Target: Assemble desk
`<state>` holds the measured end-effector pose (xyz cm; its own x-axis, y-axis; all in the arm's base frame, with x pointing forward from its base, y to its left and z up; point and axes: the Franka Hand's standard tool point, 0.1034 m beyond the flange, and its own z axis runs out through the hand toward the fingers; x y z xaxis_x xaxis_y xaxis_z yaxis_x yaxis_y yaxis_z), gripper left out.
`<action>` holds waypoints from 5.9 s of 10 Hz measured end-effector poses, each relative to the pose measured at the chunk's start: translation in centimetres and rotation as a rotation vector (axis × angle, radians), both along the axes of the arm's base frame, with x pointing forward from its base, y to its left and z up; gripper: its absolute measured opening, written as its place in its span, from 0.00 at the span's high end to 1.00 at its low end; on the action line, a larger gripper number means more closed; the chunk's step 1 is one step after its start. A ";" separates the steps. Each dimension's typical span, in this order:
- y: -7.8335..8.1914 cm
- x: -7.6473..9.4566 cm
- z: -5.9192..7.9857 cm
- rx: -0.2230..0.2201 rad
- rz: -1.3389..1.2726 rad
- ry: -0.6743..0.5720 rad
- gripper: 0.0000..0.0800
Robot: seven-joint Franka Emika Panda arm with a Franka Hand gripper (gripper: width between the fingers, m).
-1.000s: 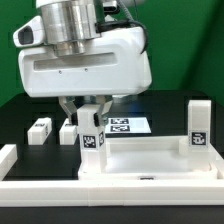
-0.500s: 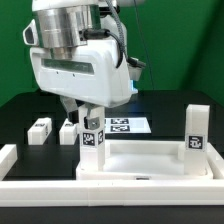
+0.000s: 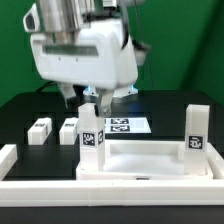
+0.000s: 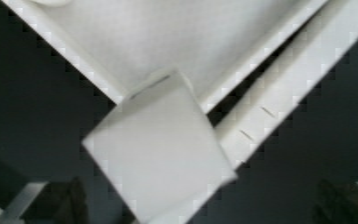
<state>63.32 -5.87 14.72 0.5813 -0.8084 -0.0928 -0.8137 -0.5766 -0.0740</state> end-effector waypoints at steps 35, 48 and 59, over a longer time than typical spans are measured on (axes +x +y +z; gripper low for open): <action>9.6 -11.2 -12.7 -0.010 -0.754 0.136 0.88; 4.9 -14.3 -12.8 0.018 -0.170 0.105 0.92; 2.1 -13.6 -12.6 0.035 0.600 0.034 0.92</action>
Offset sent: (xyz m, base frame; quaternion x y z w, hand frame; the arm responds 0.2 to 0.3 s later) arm 0.0000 0.0000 0.0000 0.0000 0.0000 0.0000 1.0000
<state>49.67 -3.74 2.14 0.9314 -0.3361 -0.1399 -0.3490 -0.9336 -0.0807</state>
